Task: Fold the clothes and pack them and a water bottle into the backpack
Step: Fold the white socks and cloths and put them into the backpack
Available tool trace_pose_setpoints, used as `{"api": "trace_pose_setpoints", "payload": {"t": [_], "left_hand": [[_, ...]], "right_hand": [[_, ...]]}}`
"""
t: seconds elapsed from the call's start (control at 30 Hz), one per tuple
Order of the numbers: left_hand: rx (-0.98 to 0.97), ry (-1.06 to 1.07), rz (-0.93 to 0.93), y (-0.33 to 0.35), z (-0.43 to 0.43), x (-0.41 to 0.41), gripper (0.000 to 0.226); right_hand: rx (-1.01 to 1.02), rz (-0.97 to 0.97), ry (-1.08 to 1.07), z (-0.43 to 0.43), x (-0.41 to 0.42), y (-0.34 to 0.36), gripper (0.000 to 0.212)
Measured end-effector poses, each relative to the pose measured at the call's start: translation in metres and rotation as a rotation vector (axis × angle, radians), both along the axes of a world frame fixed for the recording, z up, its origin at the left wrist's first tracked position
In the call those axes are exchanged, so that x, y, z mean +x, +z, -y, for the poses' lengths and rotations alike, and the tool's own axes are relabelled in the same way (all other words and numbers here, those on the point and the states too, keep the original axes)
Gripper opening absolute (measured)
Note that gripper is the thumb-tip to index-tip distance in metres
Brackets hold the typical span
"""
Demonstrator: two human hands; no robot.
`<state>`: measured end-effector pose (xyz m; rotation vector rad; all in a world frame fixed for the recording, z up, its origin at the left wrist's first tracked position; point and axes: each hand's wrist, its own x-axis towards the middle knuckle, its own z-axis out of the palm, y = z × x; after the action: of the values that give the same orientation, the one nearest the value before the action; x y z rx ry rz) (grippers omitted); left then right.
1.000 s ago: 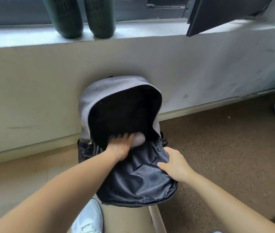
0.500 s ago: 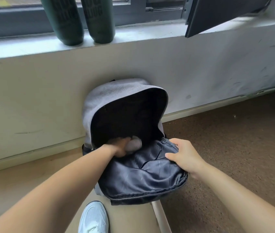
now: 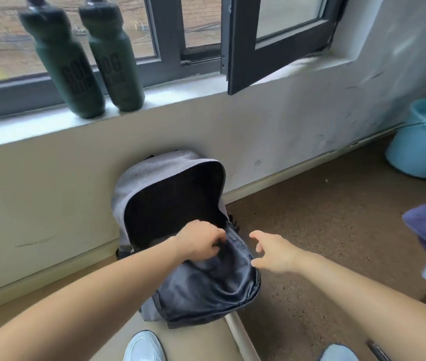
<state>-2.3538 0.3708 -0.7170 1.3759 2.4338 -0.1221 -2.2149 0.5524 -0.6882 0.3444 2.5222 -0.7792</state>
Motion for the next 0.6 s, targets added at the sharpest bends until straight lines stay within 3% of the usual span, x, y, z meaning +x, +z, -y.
{"api": "trace_pose_setpoints", "payload": {"t": [0.23,0.33,0.47,0.6], "left_hand": [[0.264,-0.118,0.062,0.074,-0.054,0.065,0.022],[0.411,-0.077,0.213,0.1,-0.087,0.088,0.02],[0.562,-0.048,0.435,0.128,-0.143,0.125,0.013],[0.629,-0.044,0.532,0.148,-0.206,0.162,0.01]], "right_hand": [[0.37,-0.074,0.192,-0.057,0.062,0.111,0.049],[0.366,-0.236,0.017,-0.096,0.097,0.153,0.036],[0.331,-0.639,-0.399,-0.147,0.152,0.181,0.016],[0.471,-0.979,-0.693,-0.187,0.203,0.186,0.017]]}}
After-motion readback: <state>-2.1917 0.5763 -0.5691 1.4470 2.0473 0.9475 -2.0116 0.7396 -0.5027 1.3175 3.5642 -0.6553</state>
